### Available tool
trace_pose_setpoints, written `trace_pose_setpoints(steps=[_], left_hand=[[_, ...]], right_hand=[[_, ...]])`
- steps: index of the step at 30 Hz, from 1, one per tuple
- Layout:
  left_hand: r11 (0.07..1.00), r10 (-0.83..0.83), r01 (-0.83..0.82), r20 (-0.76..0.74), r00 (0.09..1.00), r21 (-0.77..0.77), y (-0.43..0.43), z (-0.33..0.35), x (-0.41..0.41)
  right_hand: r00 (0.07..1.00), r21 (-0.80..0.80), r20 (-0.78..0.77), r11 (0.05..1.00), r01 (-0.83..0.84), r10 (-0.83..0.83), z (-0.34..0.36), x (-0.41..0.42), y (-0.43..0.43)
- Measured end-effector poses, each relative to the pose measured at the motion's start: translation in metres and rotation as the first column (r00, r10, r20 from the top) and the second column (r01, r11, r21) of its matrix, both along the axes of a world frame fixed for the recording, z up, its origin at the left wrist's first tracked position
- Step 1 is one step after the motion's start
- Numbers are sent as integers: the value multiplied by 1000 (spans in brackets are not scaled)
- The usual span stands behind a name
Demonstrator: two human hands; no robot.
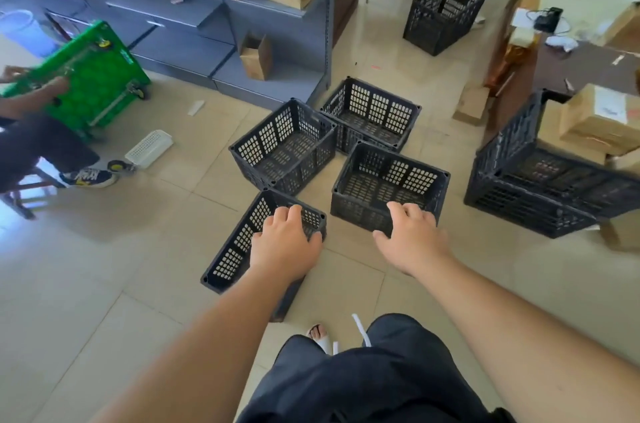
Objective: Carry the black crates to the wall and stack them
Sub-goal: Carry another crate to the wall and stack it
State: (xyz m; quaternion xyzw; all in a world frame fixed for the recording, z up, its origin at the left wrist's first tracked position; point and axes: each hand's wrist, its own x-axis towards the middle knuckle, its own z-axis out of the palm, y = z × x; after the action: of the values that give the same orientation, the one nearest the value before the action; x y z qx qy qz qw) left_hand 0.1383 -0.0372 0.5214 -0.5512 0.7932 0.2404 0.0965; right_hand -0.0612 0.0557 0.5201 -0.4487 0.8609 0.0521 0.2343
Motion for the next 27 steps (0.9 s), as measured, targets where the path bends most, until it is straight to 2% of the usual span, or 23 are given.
trace_pose_setpoints(steps=[6, 10, 14, 20, 24, 27], left_hand=[[985, 169, -168, -8, 986, 43, -64, -19, -4], [934, 347, -348, 20, 937, 78, -99, -34, 1], [837, 538, -541, 56, 841, 83, -117, -44, 10], [648, 743, -750, 107, 661, 134, -107, -75, 33], [531, 813, -826, 160, 560, 190, -98, -109, 58], [499, 823, -839, 187, 537, 214, -100, -141, 76]], right_hand=[[989, 59, 14, 987, -146, 146, -11, -21, -101], [956, 80, 33, 953, -292, 291, -23, -31, -169], [896, 100, 55, 890, -445, 441, -33, -38, -234], [854, 160, 96, 839, -520, 511, -64, -14, -302], [840, 207, 158, 814, -543, 519, -97, 22, -324], [840, 237, 173, 806, -543, 515, -132, 44, -336]])
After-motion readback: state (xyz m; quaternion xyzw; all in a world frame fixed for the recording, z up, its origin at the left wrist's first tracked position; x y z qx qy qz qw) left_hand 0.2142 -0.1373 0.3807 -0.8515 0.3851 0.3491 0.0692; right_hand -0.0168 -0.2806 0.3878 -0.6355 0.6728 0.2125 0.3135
